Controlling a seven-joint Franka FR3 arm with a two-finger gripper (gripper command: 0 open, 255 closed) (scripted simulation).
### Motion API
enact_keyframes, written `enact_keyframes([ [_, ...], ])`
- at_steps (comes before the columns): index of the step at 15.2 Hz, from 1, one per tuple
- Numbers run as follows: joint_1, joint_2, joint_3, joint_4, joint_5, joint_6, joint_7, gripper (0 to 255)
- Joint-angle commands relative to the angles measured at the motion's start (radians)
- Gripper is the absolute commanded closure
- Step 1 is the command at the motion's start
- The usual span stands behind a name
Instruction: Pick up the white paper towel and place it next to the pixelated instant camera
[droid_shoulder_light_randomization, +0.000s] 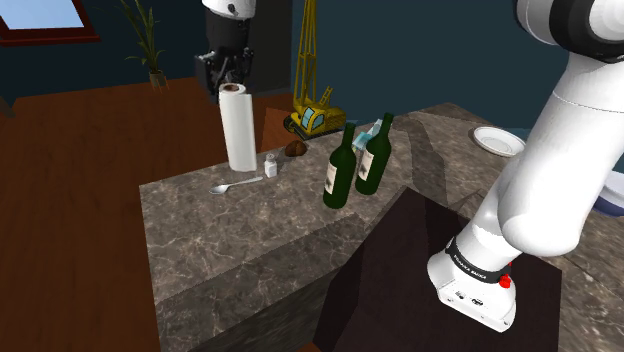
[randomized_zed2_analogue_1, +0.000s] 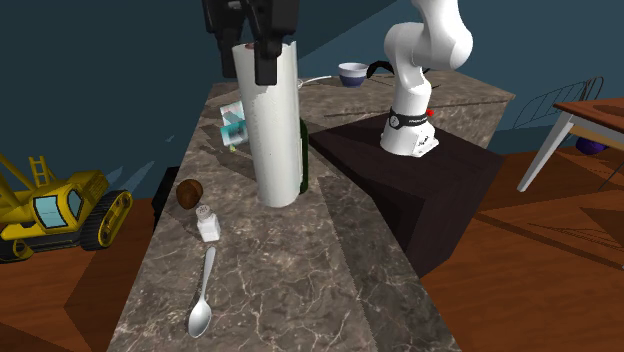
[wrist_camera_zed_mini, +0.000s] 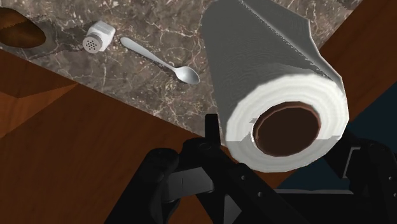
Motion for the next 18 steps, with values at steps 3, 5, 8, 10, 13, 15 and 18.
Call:
enact_keyframes([
  [3, 0.001, 0.003, 0.0, 0.059, -0.002, -0.056, 0.003, 255],
  [5, 0.002, 0.006, 0.001, 0.09, -0.003, -0.084, 0.005, 255],
  [8, -0.012, -0.002, -0.008, 0.104, 0.005, -0.107, -0.018, 255],
  [10, -0.042, -0.021, -0.025, 0.081, 0.021, -0.105, -0.067, 255],
  [13, -0.084, -0.043, -0.053, 0.056, 0.042, -0.106, -0.139, 255],
  [15, -0.111, -0.051, -0.072, 0.046, 0.054, -0.109, -0.187, 255],
  [18, -0.151, -0.057, -0.102, 0.042, 0.07, -0.117, -0.258, 255],
])
